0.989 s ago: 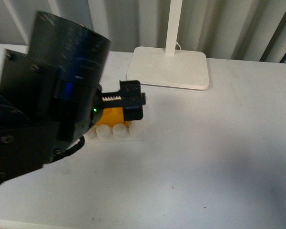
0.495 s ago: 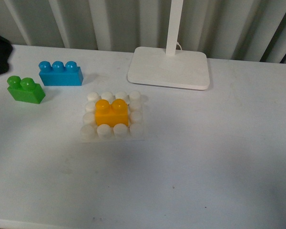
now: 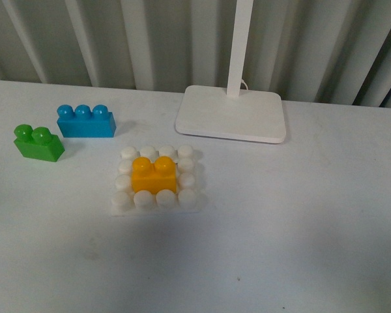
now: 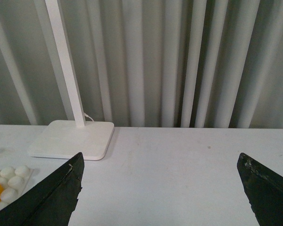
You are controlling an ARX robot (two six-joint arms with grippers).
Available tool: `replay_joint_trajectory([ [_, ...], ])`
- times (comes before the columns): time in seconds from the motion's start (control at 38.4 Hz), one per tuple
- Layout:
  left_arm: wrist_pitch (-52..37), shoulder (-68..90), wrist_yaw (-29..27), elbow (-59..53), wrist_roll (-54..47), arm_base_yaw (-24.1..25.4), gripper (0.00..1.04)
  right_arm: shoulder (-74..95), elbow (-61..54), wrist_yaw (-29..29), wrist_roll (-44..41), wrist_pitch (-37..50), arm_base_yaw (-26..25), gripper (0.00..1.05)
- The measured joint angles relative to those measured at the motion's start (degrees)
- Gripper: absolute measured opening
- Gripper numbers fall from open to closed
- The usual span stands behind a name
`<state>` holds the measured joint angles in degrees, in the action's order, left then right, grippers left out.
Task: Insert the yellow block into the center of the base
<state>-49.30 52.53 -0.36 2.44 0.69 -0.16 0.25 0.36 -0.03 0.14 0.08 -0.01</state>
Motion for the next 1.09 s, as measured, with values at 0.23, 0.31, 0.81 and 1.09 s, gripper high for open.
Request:
replay_joint_trajectory([
  [0.23,10.1,-12.0,0.3,-1.7,-0.2,0.0,0.04,0.0,0.0,0.0,0.0,0.0,0.0,0.95],
  [0.31,12.3,-14.5,0.3,-1.9,-0.2,0.0,0.04,0.0,0.0,0.0,0.0,0.0,0.0,0.95],
  [0.81,28.6,-32.0,0.3,-1.9,-0.2,0.0,0.04,0.0,0.0,0.0,0.0,0.0,0.0,0.95],
  [1.09,35.0,-38.5,0.3,-1.9,-0.2,0.0,0.04,0.0,0.0,0.0,0.0,0.0,0.0,0.95],
])
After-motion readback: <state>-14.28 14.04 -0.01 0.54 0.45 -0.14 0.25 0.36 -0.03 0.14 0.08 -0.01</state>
